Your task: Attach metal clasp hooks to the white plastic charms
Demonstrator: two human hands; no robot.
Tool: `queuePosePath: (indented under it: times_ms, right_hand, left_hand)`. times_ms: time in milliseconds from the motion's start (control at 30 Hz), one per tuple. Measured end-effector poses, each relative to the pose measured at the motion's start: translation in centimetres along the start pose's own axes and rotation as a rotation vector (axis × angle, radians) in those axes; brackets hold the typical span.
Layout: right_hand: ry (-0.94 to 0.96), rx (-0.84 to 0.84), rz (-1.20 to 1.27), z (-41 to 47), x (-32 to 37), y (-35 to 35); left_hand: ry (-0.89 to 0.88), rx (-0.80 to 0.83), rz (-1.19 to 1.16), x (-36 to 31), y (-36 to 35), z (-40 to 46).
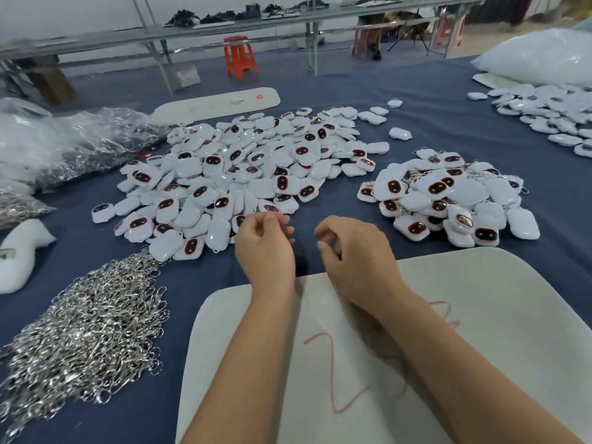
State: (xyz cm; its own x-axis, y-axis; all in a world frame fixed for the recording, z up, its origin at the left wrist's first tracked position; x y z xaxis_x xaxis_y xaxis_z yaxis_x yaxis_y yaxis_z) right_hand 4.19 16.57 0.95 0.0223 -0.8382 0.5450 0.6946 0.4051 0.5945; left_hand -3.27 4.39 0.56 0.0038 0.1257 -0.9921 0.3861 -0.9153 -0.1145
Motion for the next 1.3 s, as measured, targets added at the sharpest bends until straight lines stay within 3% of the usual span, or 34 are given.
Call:
queuePosePath:
  times_ms: [167, 300, 400, 500, 600, 700, 767, 967, 1200, 1300]
  right_hand:
    - [0.238, 0.307, -0.175, -0.4, 5.6, -4.4]
    - [0.288, 0.29, -0.151, -0.3, 10.3, -7.3]
    - [0.331, 0.262, -0.208, -0.2, 12.4, -9.3]
    - [0.341, 0.273, -0.284, 0.5, 12.9, -10.8]
    - [0.366, 0.265, -0.353, 1.4, 12.7, -11.3]
    - [0.368, 0.239, -0.326, 1.4, 12.5, -11.4]
    - [0.37, 0.21, -0.306, 0.9, 12.8, -11.5]
    - [0.424, 0.302, -0.173, -0.7, 15.1, -11.9]
    - [0.195, 0.368, 0.029, -1.4, 15.3, -11.6]
    - [0.184, 0.439, 0.079, -1.8, 15.3, -11.7]
  left_hand:
    - [-0.027, -0.196, 0.024, -1.3, 4.6, 2.6]
    - [-0.109, -0.368, 0.078, -2.3, 8.2, 3.9]
    - [-0.209, -0.393, 0.19, -3.4, 10.6, 4.8]
    - [-0.363, -0.294, 0.491, -4.4, 12.8, 5.8]
    - [-0.544, -0.209, 0.992, -4.7, 15.5, 6.7]
    - [-0.574, -0.108, 1.19, -4.6, 17.6, 7.2]
    - [-0.576, -0.026, 1.169, -4.4, 18.2, 7.3]
    - [-0.481, 0.026, 1.125, -4.6, 18.0, 8.0]
    - [-0.426, -0.016, 1.005, -4.5, 18.4, 8.8]
    - [-0.413, -0.029, 0.989, -4.3, 18.2, 8.8]
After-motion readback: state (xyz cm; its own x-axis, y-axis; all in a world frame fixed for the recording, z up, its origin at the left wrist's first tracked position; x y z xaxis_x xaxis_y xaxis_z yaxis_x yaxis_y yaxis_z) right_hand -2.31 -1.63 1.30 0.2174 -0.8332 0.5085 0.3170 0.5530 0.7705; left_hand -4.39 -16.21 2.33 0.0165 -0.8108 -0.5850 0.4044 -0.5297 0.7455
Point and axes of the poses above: each hand's wrist, its own z-axis towards the middle knuckle, its own y-axis out of the back of the hand, x = y × z, the point moved 3 cm from there along z, towards the middle knuckle, and after that the axes turned 13 degrees about -x, right-handed, at the moved point
